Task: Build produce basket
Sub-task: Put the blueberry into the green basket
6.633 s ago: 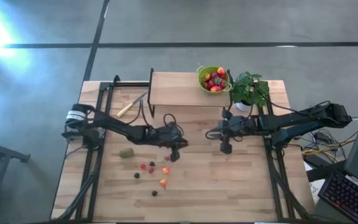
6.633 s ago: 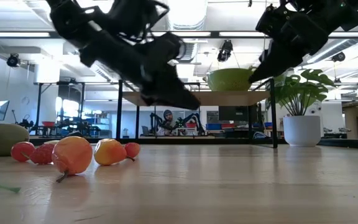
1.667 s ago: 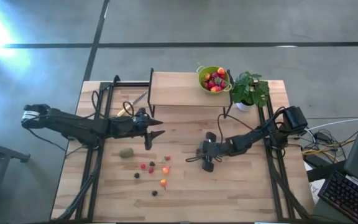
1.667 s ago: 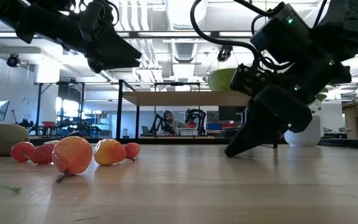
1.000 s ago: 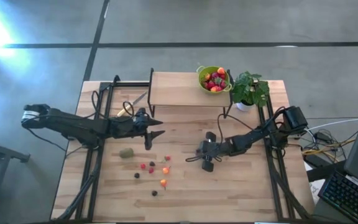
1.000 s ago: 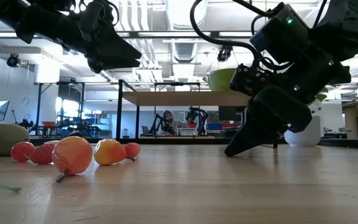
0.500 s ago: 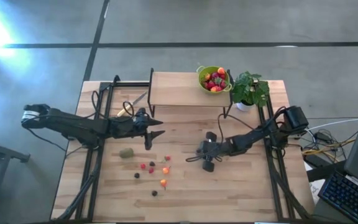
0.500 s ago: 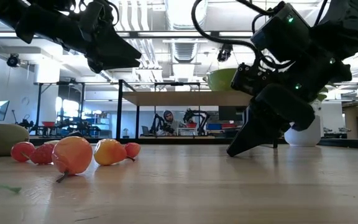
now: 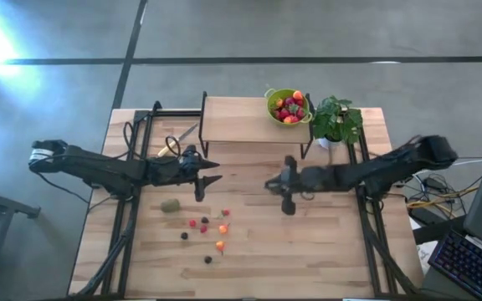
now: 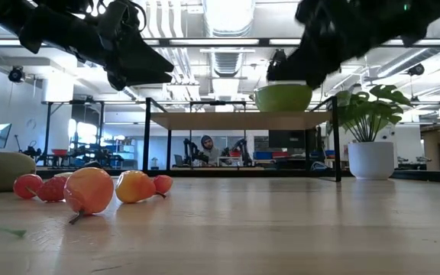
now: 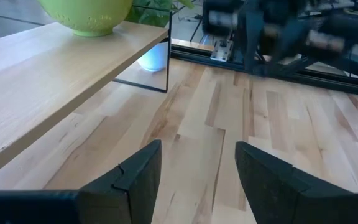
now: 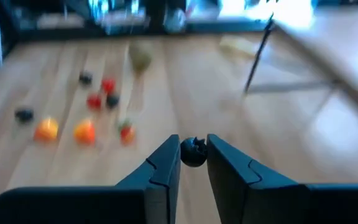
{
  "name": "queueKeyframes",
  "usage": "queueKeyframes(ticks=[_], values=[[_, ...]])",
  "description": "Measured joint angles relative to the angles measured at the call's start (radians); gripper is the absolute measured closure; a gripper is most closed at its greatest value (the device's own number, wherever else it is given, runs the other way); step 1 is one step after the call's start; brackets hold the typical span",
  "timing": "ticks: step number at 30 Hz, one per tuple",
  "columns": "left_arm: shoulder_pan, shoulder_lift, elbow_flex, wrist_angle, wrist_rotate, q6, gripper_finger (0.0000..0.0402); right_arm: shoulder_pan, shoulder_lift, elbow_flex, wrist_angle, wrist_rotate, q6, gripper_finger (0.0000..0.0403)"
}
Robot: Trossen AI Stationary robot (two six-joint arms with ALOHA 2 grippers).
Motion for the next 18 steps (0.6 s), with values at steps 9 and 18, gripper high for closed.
queueKeyframes(ticks=[9,18], values=[[0.0,0.0,0.0,0.0,0.0,-0.004,0.0192,-0.18,-0.274,0.001,-0.093,0.0,-0.08,0.0344],[0.0,0.0,0.0,0.0,0.0,-0.004,0.0192,-0.356,-0.397,0.128,-0.379,-0.025,-0.117,0.0339]])
